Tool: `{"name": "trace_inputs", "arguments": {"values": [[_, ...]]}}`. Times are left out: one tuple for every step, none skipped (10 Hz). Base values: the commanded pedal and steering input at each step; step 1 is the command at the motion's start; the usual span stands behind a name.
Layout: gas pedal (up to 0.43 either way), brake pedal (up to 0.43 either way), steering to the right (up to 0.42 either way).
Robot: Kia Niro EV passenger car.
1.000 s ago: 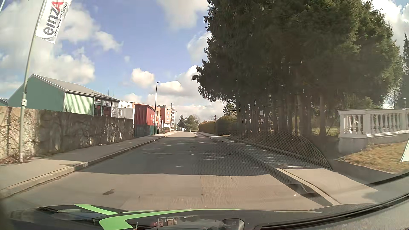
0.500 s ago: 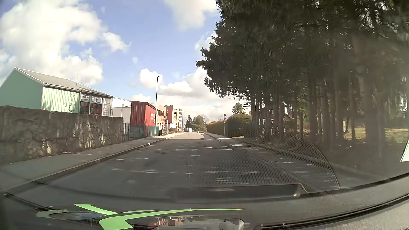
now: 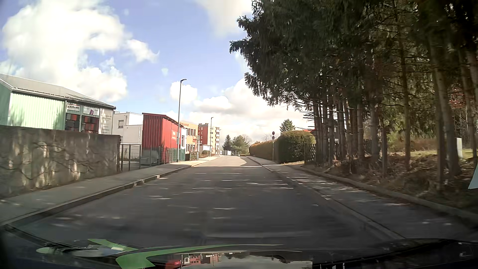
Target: Follow the waypoints while adhering to traffic rules and regulations
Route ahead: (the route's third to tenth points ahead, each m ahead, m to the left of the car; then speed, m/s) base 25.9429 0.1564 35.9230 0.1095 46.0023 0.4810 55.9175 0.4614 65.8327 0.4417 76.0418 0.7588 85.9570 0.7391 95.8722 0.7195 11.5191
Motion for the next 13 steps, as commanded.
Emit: {"name": "trace_inputs", "arguments": {"values": [[0.209, 0.0, -0.009], [0.209, 0.0, -0.008], [0.209, 0.0, -0.008], [0.209, 0.0, -0.008], [0.209, 0.0, -0.008], [0.209, 0.0, -0.008], [0.209, 0.0, -0.008], [0.209, 0.0, -0.008], [0.209, 0.0, -0.008], [0.209, 0.0, -0.007], [0.209, 0.0, -0.008], [0.189, 0.0, -0.007], [0.177, 0.0, -0.007]]}}
